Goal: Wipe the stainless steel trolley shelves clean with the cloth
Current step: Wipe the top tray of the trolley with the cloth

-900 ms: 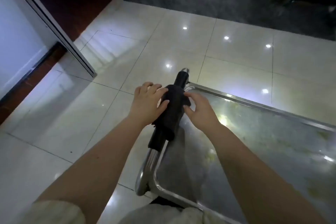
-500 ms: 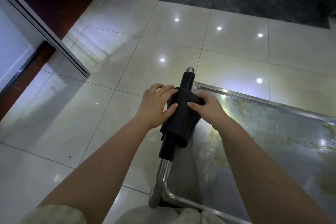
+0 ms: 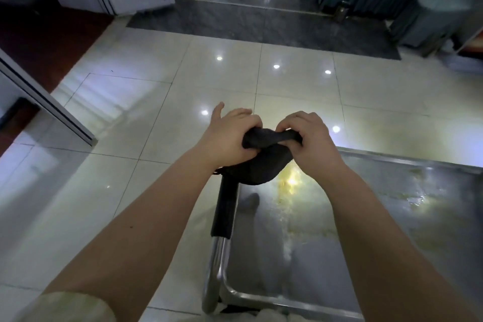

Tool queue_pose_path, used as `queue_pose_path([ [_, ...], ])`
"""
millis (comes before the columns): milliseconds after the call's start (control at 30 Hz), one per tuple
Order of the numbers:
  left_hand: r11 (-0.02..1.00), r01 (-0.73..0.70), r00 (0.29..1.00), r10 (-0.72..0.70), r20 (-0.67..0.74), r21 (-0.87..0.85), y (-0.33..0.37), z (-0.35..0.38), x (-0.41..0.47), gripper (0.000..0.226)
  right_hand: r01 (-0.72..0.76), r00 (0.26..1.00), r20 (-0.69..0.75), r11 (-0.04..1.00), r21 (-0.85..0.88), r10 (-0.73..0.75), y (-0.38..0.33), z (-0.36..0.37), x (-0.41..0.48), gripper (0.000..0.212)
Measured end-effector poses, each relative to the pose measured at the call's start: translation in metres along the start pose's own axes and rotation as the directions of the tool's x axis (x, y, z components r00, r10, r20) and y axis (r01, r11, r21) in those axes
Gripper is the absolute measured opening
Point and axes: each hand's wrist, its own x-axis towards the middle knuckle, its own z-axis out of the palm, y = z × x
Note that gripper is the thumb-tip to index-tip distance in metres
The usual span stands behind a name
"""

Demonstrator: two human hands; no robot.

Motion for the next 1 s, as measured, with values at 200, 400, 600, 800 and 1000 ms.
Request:
queue_pose_path([
  [200, 0.988, -0.156, 0.972, 0.155, -0.175, 0.010, 0.075, 0.009, 0.024, 0.025, -0.136, 0.983, -0.151, 0.967, -0.214, 0.105, 0.024, -0.077, -0.046, 0.027],
  [400, 0.956, -0.292, 0.921, 0.290, -0.259, 0.035, 0.177, 0.061, 0.029, 0.017, -0.325, 0.933, -0.281, 0.863, -0.386, 0.226, 0.060, -0.145, -0.134, 0.032],
  [600, 0.933, -0.355, 0.902, 0.356, -0.243, 0.049, 0.288, 0.128, 0.010, 0.018, -0.529, 0.848, -0.254, 0.704, -0.474, 0.465, 0.097, -0.206, -0.253, 0.024],
  [800, 0.906, -0.422, 0.883, 0.417, -0.217, 0.024, 0.391, 0.203, -0.039, 0.016, -0.596, 0.796, -0.295, 0.597, -0.537, 0.529, 0.128, -0.248, -0.383, 0.017],
  [1000, 0.925, -0.377, 0.923, 0.372, -0.098, -0.042, 0.471, 0.255, -0.074, 0.017, -0.671, 0.729, -0.278, 0.573, -0.472, 0.625, 0.147, -0.277, -0.485, 0.027],
])
